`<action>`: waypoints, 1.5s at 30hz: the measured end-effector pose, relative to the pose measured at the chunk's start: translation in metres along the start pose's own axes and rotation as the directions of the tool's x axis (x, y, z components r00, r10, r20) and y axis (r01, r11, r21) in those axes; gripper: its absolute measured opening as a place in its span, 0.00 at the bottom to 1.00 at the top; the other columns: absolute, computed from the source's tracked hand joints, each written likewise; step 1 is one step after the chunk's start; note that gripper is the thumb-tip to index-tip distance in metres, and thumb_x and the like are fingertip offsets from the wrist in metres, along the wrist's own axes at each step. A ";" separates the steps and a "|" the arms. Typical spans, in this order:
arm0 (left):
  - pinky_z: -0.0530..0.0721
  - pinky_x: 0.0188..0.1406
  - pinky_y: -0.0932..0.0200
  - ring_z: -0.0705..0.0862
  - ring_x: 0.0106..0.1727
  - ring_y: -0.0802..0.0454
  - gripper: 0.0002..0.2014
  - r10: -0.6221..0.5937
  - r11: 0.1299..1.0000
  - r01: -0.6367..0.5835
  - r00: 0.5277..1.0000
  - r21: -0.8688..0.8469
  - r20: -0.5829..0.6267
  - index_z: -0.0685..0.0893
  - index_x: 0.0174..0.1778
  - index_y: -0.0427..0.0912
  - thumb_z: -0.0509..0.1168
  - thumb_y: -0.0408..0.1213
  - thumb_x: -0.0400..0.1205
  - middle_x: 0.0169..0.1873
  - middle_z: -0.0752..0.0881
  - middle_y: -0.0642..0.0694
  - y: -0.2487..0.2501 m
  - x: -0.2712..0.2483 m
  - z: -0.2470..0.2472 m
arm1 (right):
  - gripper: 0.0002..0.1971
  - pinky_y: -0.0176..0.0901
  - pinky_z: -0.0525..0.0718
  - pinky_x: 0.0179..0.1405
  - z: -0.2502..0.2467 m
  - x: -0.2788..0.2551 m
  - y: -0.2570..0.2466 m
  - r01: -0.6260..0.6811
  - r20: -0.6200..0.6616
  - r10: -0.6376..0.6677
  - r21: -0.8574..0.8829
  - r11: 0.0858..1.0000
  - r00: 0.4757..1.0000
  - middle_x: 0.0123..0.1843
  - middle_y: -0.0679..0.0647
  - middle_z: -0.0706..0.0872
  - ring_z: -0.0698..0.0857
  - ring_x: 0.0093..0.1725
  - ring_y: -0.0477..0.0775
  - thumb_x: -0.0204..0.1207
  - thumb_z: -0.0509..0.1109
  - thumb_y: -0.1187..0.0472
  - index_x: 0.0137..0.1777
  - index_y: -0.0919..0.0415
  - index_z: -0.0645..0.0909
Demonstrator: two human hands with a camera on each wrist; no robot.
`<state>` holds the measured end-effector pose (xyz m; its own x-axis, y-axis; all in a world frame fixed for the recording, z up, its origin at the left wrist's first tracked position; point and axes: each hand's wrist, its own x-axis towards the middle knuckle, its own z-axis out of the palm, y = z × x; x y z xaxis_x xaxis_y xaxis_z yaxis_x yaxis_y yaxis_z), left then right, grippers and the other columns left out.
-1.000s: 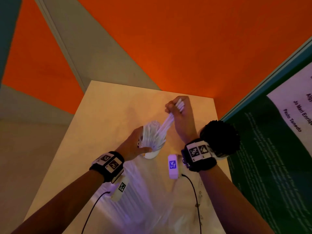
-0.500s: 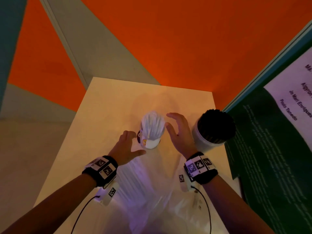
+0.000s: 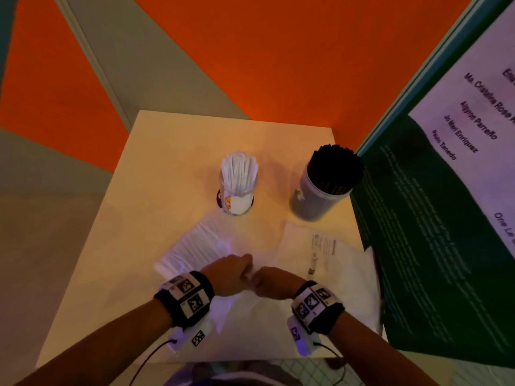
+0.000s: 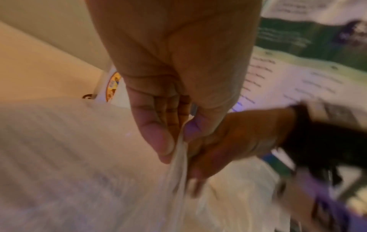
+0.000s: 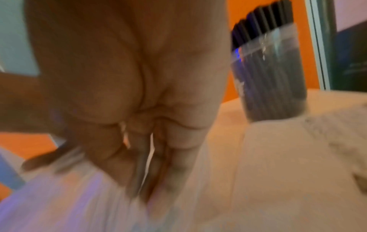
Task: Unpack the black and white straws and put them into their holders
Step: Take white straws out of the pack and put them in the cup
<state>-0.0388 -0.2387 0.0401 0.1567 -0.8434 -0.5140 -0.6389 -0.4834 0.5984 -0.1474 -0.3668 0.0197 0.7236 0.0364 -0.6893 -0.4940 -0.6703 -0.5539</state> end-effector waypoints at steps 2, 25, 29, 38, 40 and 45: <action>0.82 0.31 0.49 0.83 0.34 0.41 0.05 0.007 0.987 -0.017 0.998 -0.160 -0.063 0.72 0.47 0.41 0.62 0.37 0.82 0.42 0.84 0.38 -0.001 -0.012 -0.010 | 0.10 0.40 0.74 0.50 0.017 0.019 -0.012 0.058 -0.204 -0.056 0.004 0.998 0.977 0.54 0.68 0.85 0.83 0.53 0.58 0.78 0.63 0.70 0.54 0.75 0.82; 0.87 0.27 0.59 0.86 0.31 0.52 0.05 0.033 0.919 -0.125 0.970 -0.375 -0.242 0.73 0.43 0.49 0.62 0.38 0.84 0.36 0.81 0.52 -0.026 -0.058 0.002 | 0.23 0.50 0.71 0.73 0.049 0.068 -0.052 -0.328 -0.193 0.286 -0.243 0.913 0.939 0.75 0.67 0.71 0.73 0.74 0.64 0.86 0.56 0.59 0.77 0.71 0.64; 0.88 0.29 0.56 0.86 0.34 0.47 0.04 0.012 0.933 -0.092 0.974 -0.347 -0.227 0.73 0.48 0.43 0.63 0.36 0.84 0.39 0.81 0.48 -0.027 -0.051 0.000 | 0.15 0.46 0.81 0.55 0.031 0.038 -0.061 -0.209 -0.140 0.191 -0.121 0.970 0.971 0.63 0.66 0.81 0.81 0.58 0.60 0.85 0.56 0.62 0.61 0.71 0.78; 0.77 0.45 0.55 0.77 0.48 0.50 0.20 0.041 0.991 -0.010 0.974 0.135 -0.224 0.76 0.53 0.43 0.63 0.58 0.81 0.51 0.78 0.48 -0.005 -0.026 -0.011 | 0.11 0.40 0.74 0.41 -0.071 -0.091 -0.025 -0.253 0.018 0.318 -0.565 0.786 0.948 0.49 0.62 0.81 0.81 0.48 0.57 0.82 0.57 0.65 0.53 0.68 0.81; 0.78 0.52 0.51 0.75 0.54 0.49 0.25 0.121 0.980 -0.066 0.946 0.187 -0.301 0.76 0.58 0.44 0.63 0.62 0.78 0.55 0.76 0.48 0.008 -0.020 -0.016 | 0.16 0.47 0.76 0.54 -0.099 -0.118 -0.025 -0.303 -0.055 0.345 -0.618 0.726 0.937 0.64 0.63 0.82 0.82 0.62 0.61 0.83 0.57 0.64 0.65 0.69 0.79; 0.67 0.67 0.55 0.65 0.72 0.52 0.44 0.349 0.932 -0.268 0.844 0.242 -0.407 0.66 0.75 0.45 0.69 0.67 0.70 0.70 0.69 0.48 0.046 -0.004 -0.035 | 0.17 0.47 0.79 0.64 -0.144 -0.160 -0.044 -0.308 -0.189 0.247 -0.685 0.660 0.950 0.66 0.60 0.82 0.81 0.65 0.60 0.82 0.55 0.66 0.65 0.68 0.79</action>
<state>-0.0430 -0.2659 0.0912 0.2162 -0.9760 0.0251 -0.8201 -0.1676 0.5471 -0.1718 -0.4502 0.2217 0.6570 -0.2710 -0.7035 -0.2185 -0.9616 0.1663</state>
